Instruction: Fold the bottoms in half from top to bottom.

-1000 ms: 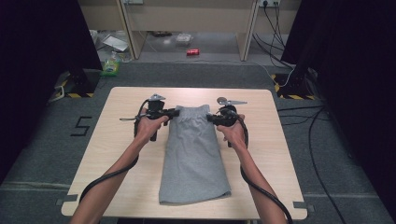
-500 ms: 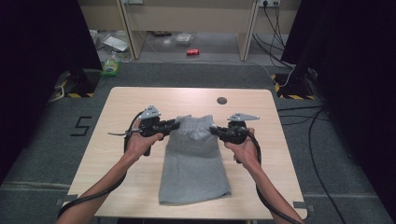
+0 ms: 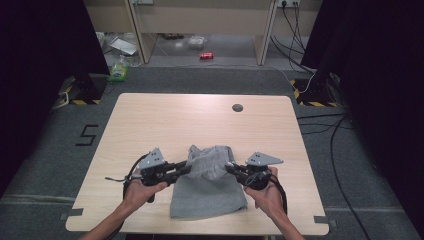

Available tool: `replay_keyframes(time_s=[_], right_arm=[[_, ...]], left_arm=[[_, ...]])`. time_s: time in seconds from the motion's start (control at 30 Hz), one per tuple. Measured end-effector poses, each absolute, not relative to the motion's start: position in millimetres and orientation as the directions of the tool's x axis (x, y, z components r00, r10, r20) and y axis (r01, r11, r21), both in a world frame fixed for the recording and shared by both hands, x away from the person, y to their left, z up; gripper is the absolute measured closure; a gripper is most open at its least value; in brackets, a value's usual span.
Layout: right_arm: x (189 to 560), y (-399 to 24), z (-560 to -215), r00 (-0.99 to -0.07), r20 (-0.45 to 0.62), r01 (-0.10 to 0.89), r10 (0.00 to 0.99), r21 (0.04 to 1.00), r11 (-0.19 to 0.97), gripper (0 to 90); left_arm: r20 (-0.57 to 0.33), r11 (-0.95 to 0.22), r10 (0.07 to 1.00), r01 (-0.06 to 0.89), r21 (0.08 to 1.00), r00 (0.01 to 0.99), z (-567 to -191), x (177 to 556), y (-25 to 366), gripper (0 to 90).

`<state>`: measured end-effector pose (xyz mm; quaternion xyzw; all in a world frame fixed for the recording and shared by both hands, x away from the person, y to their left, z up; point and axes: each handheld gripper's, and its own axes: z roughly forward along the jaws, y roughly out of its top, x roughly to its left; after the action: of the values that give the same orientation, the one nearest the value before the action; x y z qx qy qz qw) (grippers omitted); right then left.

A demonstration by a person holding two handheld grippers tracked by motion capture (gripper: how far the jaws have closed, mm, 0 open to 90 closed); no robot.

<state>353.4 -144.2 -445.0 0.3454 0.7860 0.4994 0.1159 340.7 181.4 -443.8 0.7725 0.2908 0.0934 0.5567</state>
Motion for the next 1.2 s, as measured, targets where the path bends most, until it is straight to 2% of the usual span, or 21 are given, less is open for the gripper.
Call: replay_keyframes(time_s=[0.27,0.37,0.43,0.5,0.57,0.63,0.7,0.9,1.07,1.2], right_arm=[[321.5,-148.8,-465.7,-0.742,0.150,0.442,0.653,0.842,0.309,82.1],[314.2,-151.2,-472.5,-0.741,0.149,0.448,0.655,0.836,0.316,77.8],[311.4,-153.0,-471.8,-0.735,0.157,0.452,0.660,0.839,0.304,71.1],[309.4,-155.9,-464.1,-0.734,0.149,0.437,0.663,0.851,0.293,67.4],[309.6,-158.0,-452.4,-0.734,0.139,0.416,0.664,0.866,0.278,64.6],[312.7,-157.8,-445.0,-0.730,0.133,0.406,0.670,0.874,0.269,63.8],[318.8,-154.9,-444.0,-0.731,0.129,0.415,0.670,0.864,0.286,62.8],[337.3,-139.2,-456.3,-0.741,0.149,0.470,0.654,0.812,0.347,62.5],[349.3,-124.5,-470.7,-0.758,0.194,0.515,0.623,0.763,0.389,62.2],[337.5,-119.8,-475.1,-0.793,0.197,0.502,0.576,0.746,0.437,62.4]], left_arm=[[-0.233,-0.234,0.519,0.399,0.887,0.823,-474.5,317.3,184.3,76.5],[-0.237,-0.253,0.506,0.406,0.878,0.829,-481.7,313.1,182.0,75.3],[-0.243,-0.264,0.497,0.412,0.872,0.833,-484.1,310.7,181.5,74.4],[-0.267,-0.268,0.482,0.430,0.862,0.835,-485.0,308.7,182.1,70.5],[-0.296,-0.247,0.469,0.446,0.860,0.832,-481.3,307.8,182.6,62.0],[-0.314,-0.217,0.457,0.446,0.868,0.833,-473.3,309.0,181.9,57.2],[-0.289,-0.210,0.471,0.424,0.881,0.834,-464.8,311.7,181.4,55.7],[-0.300,-0.170,0.524,0.443,0.880,0.797,-454.8,332.1,190.5,50.1],[-0.308,-0.160,0.581,0.477,0.864,0.753,-463.9,348.4,201.0,48.7],[-0.329,-0.156,0.617,0.520,0.840,0.715,-476.8,356.1,212.3,47.3]])
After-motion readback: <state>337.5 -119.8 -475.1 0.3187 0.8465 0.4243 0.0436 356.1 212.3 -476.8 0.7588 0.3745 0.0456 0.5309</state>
